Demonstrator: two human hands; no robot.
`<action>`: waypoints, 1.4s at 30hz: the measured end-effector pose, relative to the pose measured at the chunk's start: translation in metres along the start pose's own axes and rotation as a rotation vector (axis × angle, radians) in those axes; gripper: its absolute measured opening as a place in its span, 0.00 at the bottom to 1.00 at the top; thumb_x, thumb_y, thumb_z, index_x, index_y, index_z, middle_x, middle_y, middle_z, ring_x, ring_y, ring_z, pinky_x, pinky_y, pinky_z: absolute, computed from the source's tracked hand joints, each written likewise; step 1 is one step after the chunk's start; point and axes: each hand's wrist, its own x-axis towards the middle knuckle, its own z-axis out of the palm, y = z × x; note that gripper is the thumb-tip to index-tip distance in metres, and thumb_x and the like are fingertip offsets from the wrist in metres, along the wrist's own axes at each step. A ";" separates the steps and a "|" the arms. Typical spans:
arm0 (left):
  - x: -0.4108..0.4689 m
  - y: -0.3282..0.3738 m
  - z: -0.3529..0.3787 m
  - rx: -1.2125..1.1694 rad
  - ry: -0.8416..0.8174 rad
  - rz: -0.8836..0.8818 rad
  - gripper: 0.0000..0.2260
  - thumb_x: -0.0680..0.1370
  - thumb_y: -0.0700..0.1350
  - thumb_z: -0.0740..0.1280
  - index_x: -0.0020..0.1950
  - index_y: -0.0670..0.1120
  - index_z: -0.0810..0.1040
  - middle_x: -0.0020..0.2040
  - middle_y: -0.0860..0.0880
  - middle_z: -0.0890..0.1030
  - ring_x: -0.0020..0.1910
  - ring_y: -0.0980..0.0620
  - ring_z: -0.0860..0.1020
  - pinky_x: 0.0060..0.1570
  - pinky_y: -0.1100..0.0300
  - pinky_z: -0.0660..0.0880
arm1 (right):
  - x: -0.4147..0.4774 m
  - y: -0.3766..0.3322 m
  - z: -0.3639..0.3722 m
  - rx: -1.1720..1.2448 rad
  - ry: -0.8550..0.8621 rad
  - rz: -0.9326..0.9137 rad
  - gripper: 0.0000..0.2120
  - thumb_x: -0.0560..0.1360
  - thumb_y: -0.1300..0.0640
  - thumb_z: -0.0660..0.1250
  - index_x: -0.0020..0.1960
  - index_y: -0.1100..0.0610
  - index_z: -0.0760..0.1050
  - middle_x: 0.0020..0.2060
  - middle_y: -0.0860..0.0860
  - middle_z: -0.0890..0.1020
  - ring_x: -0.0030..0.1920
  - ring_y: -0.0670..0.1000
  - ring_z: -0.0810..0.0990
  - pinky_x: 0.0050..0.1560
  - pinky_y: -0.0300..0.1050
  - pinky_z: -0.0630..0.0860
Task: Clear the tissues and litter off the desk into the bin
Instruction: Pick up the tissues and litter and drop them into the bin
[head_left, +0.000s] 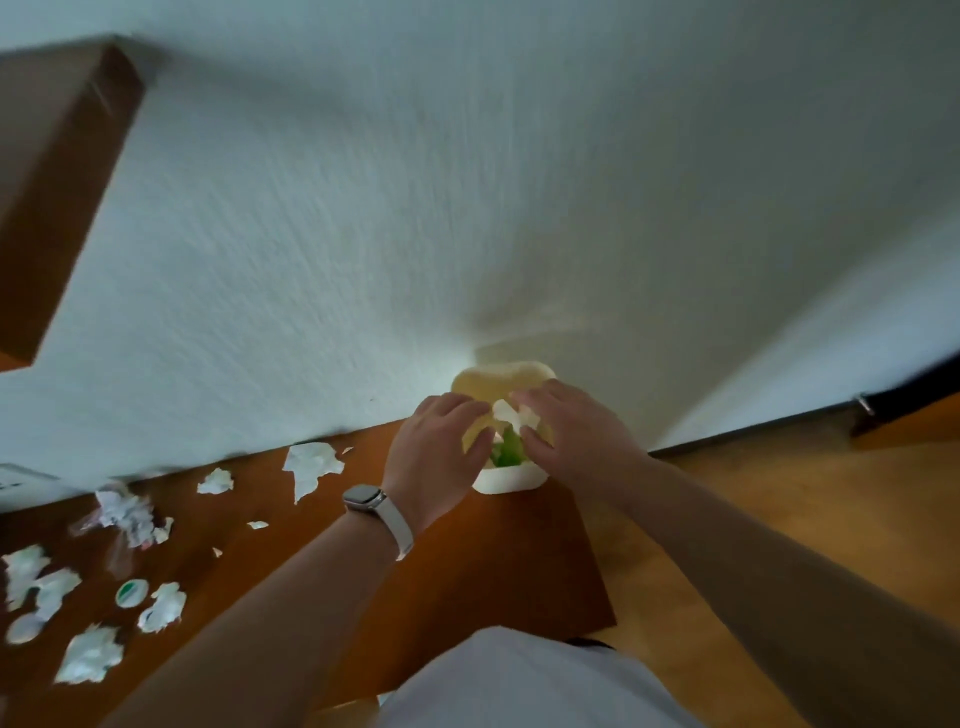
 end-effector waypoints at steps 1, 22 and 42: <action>-0.002 -0.001 0.001 0.025 -0.002 -0.002 0.13 0.78 0.51 0.65 0.60 0.50 0.79 0.56 0.52 0.80 0.55 0.53 0.74 0.52 0.61 0.70 | 0.002 0.003 0.000 -0.001 -0.020 -0.019 0.19 0.77 0.48 0.60 0.67 0.49 0.68 0.62 0.48 0.73 0.58 0.50 0.72 0.54 0.46 0.72; -0.163 -0.121 -0.087 0.317 0.011 -0.351 0.20 0.79 0.53 0.62 0.71 0.50 0.70 0.71 0.47 0.71 0.72 0.45 0.66 0.66 0.45 0.66 | 0.053 -0.169 0.099 -0.241 -0.181 -0.661 0.23 0.77 0.41 0.57 0.67 0.52 0.69 0.65 0.52 0.74 0.65 0.53 0.71 0.62 0.51 0.69; -0.267 -0.295 -0.072 0.150 -0.162 -0.534 0.20 0.79 0.49 0.65 0.71 0.49 0.70 0.70 0.45 0.73 0.67 0.45 0.71 0.57 0.50 0.74 | 0.098 -0.258 0.269 -0.440 -0.371 -0.358 0.18 0.77 0.49 0.63 0.64 0.54 0.71 0.54 0.50 0.78 0.50 0.48 0.76 0.46 0.43 0.76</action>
